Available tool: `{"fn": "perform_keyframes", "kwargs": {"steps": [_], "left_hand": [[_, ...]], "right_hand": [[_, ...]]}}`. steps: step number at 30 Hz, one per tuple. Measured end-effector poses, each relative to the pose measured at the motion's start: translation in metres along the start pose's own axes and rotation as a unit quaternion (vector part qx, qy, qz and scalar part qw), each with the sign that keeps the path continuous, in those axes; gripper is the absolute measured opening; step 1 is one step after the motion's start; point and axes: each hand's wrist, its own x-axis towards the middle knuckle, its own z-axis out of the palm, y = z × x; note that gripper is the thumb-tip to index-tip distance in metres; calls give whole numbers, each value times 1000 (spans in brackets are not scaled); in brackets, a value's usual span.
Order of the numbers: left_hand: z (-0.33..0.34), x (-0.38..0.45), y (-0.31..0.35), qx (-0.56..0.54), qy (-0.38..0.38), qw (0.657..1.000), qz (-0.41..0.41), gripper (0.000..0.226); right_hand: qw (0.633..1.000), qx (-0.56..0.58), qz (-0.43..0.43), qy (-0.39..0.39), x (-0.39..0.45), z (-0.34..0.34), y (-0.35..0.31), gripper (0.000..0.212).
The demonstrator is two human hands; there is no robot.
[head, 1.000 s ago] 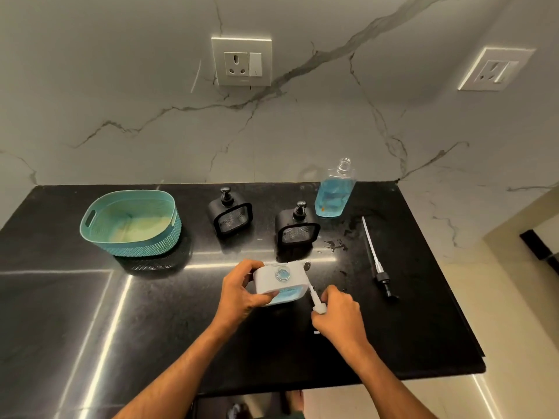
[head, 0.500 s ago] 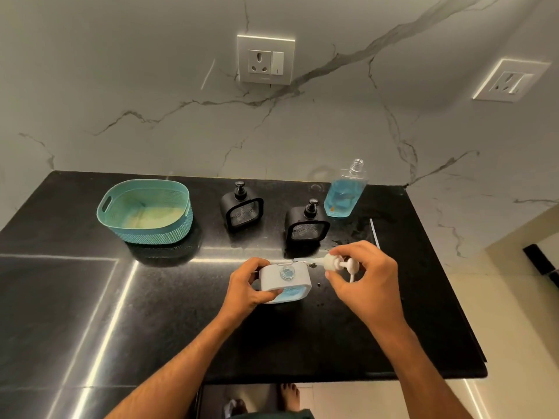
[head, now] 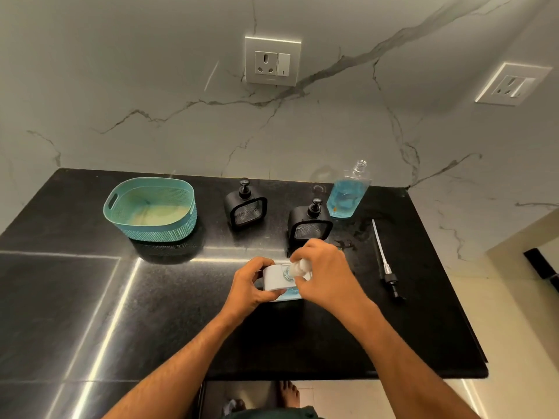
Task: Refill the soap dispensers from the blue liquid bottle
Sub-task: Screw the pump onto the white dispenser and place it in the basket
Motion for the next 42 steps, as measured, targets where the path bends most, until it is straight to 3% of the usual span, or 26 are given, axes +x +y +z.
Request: {"fn": "perform_keyframes", "kwargs": {"steps": [5,11,17,22,34,37,42], "left_hand": [[0,-1,-1,1,-1,1000,0,52],[0,1,-5,10,-2,1000,7,47],[-1,1,-6,7,-1,1000,14,46],[0,2,-7,9,-3,1000,12,46],[0,3,-7,16,-9,1000,21,45],[0,4,-8,11,-8,1000,23,46],[1,2,-7,15,-9,1000,24,48]], "right_hand": [[998,-29,-9,-51,19,23,0,26],[1000,1,17,12,13,34,15,20],[996,-28,58,54,-9,42,26,67],[986,114,97,69,-17,40,24,112],[982,104,89,127,-21,40,23,102],[988,130,58,64,-20,43,23,113],[996,-1,35,85,-9,40,27,110]]}}
